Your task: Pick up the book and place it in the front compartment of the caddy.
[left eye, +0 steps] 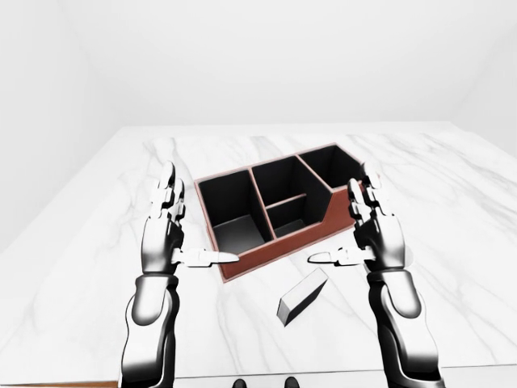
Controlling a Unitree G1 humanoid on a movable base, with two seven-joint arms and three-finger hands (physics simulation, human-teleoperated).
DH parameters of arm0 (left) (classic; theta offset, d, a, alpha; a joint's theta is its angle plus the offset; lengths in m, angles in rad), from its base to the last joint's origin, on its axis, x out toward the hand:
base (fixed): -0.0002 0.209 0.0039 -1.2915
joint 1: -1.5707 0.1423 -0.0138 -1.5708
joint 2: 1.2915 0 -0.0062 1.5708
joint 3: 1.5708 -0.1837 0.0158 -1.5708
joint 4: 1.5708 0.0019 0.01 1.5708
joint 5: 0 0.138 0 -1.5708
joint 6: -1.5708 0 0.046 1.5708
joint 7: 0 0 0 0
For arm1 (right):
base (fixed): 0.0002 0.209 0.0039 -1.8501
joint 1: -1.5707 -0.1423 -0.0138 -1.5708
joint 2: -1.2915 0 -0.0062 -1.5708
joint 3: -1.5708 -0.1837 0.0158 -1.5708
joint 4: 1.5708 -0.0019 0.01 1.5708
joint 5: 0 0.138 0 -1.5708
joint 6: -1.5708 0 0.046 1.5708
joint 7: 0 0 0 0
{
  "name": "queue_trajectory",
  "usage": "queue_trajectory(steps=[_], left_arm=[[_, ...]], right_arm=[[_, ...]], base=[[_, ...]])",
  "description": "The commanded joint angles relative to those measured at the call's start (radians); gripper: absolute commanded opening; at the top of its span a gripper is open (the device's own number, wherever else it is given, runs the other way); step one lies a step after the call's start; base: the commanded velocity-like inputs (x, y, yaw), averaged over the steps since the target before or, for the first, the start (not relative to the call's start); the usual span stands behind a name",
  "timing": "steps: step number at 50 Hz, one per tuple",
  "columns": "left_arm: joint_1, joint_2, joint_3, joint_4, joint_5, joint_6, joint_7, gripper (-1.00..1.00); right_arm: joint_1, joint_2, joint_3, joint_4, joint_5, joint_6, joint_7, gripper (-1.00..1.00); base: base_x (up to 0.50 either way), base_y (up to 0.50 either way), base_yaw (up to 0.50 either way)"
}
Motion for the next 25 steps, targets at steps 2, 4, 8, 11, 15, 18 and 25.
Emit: queue_trajectory(steps=[2, 4, 8, 11, 15, 18, 25], left_arm=[[0.004, 0.000, -0.001, 0.003, 0.001, 0.000, 0.000, 1.00], [0.005, 0.000, -0.001, 0.001, 0.001, 0.000, -0.001, 1.00], [0.004, 0.001, 0.002, 0.003, 0.000, 0.000, -0.002, 1.00], [0.004, 0.000, 0.000, 0.003, 0.001, 0.000, -0.002, 1.00], [0.003, 0.000, 0.000, -0.003, 0.000, 0.000, -0.002, 1.00], [0.002, 0.000, 0.002, 0.005, 0.000, 0.000, -0.002, 1.00], [0.004, 0.000, -0.001, 0.008, 0.001, 0.000, -0.001, 1.00]], right_arm=[[0.002, 0.000, 0.006, 0.015, -0.014, 0.000, -0.001, 1.00], [0.003, 0.000, 0.006, 0.014, -0.013, 0.000, 0.001, 1.00], [0.015, 0.002, 0.007, -0.011, 0.000, 0.000, 0.012, 1.00], [0.014, 0.002, 0.007, -0.012, 0.001, 0.000, 0.013, 1.00], [0.011, 0.002, 0.005, -0.006, 0.001, 0.000, 0.012, 1.00], [0.010, 0.002, 0.006, 0.001, -0.005, 0.000, 0.009, 1.00], [0.005, 0.000, 0.005, -0.008, -0.019, 0.000, 0.001, 1.00]], base=[[0.00, 0.00, 0.00], [0.00, 0.00, 0.00], [0.33, 0.00, 0.00], [0.50, 0.00, 0.00], [0.50, 0.00, 0.00], [0.50, 0.00, 0.00], [0.23, 0.00, 0.00]])
